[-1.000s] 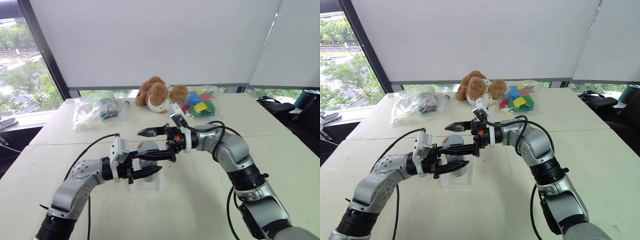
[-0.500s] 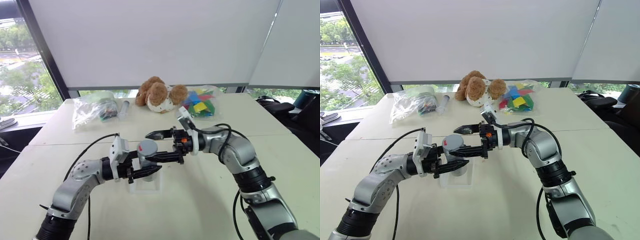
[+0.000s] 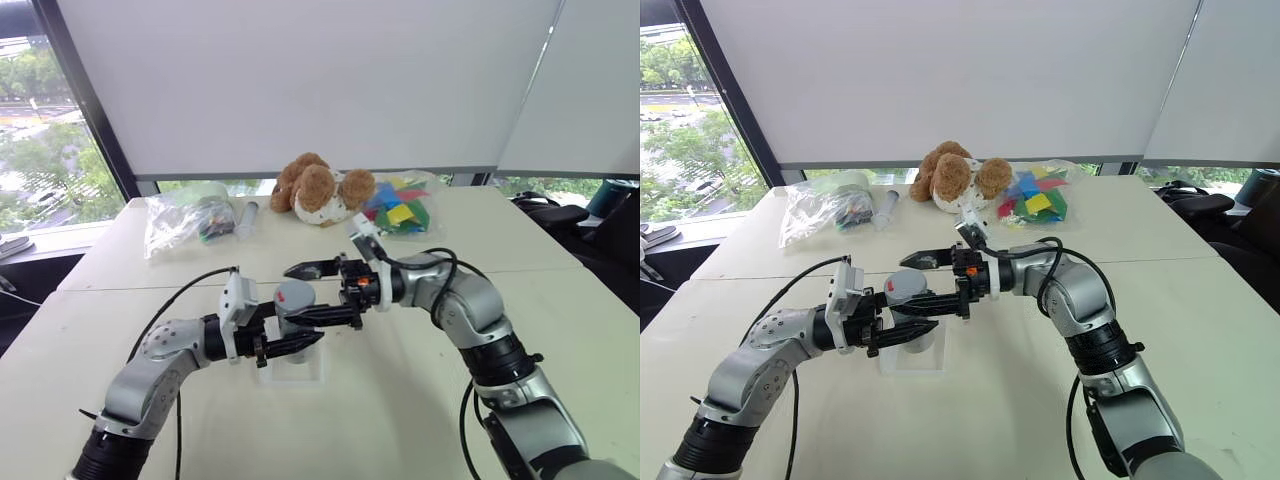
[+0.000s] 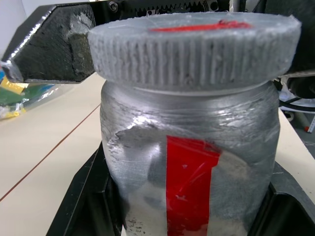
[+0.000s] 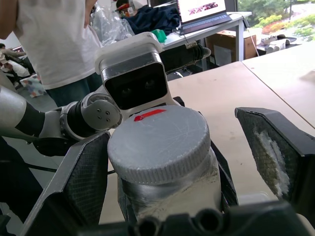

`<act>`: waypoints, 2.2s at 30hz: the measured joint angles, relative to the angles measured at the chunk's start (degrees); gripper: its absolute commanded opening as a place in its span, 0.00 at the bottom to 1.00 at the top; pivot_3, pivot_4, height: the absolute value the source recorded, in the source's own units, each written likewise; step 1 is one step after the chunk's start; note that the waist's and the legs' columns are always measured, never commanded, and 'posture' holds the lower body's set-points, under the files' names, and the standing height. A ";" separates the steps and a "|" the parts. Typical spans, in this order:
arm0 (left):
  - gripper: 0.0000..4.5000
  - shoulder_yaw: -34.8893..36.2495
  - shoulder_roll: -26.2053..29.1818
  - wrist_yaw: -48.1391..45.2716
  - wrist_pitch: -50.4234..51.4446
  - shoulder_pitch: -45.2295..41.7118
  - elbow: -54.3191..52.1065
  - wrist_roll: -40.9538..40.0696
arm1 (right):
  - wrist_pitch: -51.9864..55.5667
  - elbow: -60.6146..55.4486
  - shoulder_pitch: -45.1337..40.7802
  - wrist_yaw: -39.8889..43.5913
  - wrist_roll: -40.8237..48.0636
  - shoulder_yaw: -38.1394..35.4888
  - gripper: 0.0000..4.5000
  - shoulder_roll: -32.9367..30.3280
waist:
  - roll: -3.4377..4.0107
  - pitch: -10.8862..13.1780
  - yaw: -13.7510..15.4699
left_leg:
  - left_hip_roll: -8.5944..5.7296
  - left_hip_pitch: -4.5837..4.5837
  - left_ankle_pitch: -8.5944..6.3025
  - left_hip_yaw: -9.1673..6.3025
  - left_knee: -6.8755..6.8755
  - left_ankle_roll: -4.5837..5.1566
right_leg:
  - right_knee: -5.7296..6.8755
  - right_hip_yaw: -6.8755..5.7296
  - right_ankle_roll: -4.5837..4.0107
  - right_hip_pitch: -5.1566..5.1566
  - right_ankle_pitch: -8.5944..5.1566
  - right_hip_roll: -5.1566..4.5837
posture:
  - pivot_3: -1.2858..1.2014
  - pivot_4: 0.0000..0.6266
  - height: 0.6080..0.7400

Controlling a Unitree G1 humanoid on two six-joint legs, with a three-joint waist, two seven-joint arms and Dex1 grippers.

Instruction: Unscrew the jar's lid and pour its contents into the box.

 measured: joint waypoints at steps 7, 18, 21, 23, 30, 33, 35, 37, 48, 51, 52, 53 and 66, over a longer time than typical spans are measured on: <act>0.49 0.00 0.00 0.00 0.00 0.09 -0.34 0.00 | 0.32 -0.08 -0.35 0.23 0.04 0.00 0.94 0.65 | 0.00 0.00 0.00 | 0.00 0.00 0.00 0.00 0.00 0.00 | 0.00 0.00 0.00 0.00 0.00 0.00 | 0.52 0.24 1.00; 0.49 0.07 -0.02 0.22 0.04 0.12 -0.61 -1.44 | 3.35 -1.49 -0.34 0.46 2.48 -1.23 0.51 1.17 | 0.00 0.00 0.00 | 0.00 0.00 0.00 -0.01 0.00 0.00 | 0.01 0.00 0.00 0.00 0.00 0.00 | 0.52 0.24 1.00; 0.49 0.13 0.08 0.05 -0.46 0.06 -1.37 -1.96 | 7.75 -1.54 0.22 -0.80 7.86 -4.44 0.51 2.25 | -0.02 -0.01 0.01 | 0.01 0.00 0.00 -0.02 0.00 0.00 | 0.01 0.00 0.00 0.00 0.00 -0.01 | 0.52 0.24 1.00; 0.49 0.05 0.55 -0.03 -0.62 0.60 -1.05 -1.72 | 11.94 -1.67 0.22 -2.79 17.14 -11.53 0.51 4.60 | 0.03 0.00 0.05 | 0.00 0.00 0.00 -0.02 -0.01 0.00 | 0.02 0.02 0.00 0.00 0.00 -0.02 | 0.52 0.24 1.00; 0.49 0.62 1.89 0.36 -0.61 2.05 -0.85 -1.86 | 14.84 -3.24 5.04 -8.67 22.38 -21.13 0.51 -4.08 | -0.02 -0.03 0.45 | -0.02 -0.01 0.00 0.01 0.00 0.00 | -0.04 0.01 -0.01 0.05 0.00 -0.04 | 0.52 0.24 1.00; 0.49 1.42 2.44 0.58 -0.65 2.09 -0.74 -1.93 | -2.40 -1.69 15.29 -7.38 8.77 -20.18 0.51 -9.08 | -0.03 -0.03 0.24 | -0.04 0.00 0.00 0.11 0.00 0.01 | -0.03 0.00 0.01 0.05 -0.01 -0.03 | 0.52 0.24 1.00; 0.49 2.68 2.93 0.64 -0.66 2.11 -0.45 -1.98 | -15.72 4.40 21.33 -5.62 0.69 -20.29 0.51 -11.24 | -0.04 -0.03 0.15 | -0.06 0.01 0.01 0.17 0.01 0.02 | -0.01 0.00 0.02 0.06 -0.01 -0.02 | 0.52 0.24 1.00; 0.49 3.74 3.82 0.63 -0.66 2.11 0.33 -1.99 | -26.17 12.69 24.92 -3.98 -4.46 -20.72 0.51 -12.14 | -0.02 -0.02 -0.07 | -0.07 0.06 0.01 0.23 0.02 0.02 | 0.02 0.03 0.02 0.07 -0.01 0.00 | 0.52 0.24 1.00; 0.49 5.84 4.95 0.33 -0.29 1.22 3.42 -3.08 | -50.39 45.29 24.41 -3.03 -11.08 -23.46 0.81 -10.29 | -0.01 -0.01 0.05 | 0.03 0.29 0.02 0.18 0.02 0.02 | 0.04 0.13 0.00 0.32 -0.01 0.02 | 0.52 0.24 1.00; 0.49 5.81 4.97 0.23 -0.02 1.03 3.83 -3.18 | -50.35 45.52 24.66 -1.30 -9.92 -24.55 0.99 -10.33 | -0.01 -0.01 -0.02 | 0.03 0.30 0.02 0.17 0.02 0.02 | 0.04 0.13 0.00 0.32 -0.01 0.02 | 0.52 0.24 1.00; 0.49 5.78 4.96 0.18 0.02 0.69 4.15 -3.19 | -49.99 44.83 25.08 -0.92 -8.97 -25.44 0.99 -10.46 | -0.01 -0.01 0.02 | 0.03 0.30 0.02 0.16 0.01 0.02 | 0.04 0.12 0.00 0.32 -0.01 0.03 | 0.52 0.24 1.00; 0.49 5.81 5.01 0.15 0.06 0.17 4.54 -3.20 | -48.94 43.17 25.85 -0.48 -7.96 -26.29 0.99 -10.80 | -0.01 0.00 0.09 | 0.03 0.29 0.02 0.15 0.01 0.02 | 0.04 0.12 0.00 0.32 -0.01 0.03 | 0.52 0.24 1.00; 0.49 6.73 10.27 3.45 -15.43 -1.34 12.38 12.49 | -21.84 -11.08 38.66 2.54 6.54 -22.15 0.99 -20.03 | 0.01 -0.02 0.23 | 0.09 0.32 0.01 0.12 -0.01 0.01 | 0.04 0.12 0.00 0.29 -0.01 0.02 | 0.52 0.24 1.00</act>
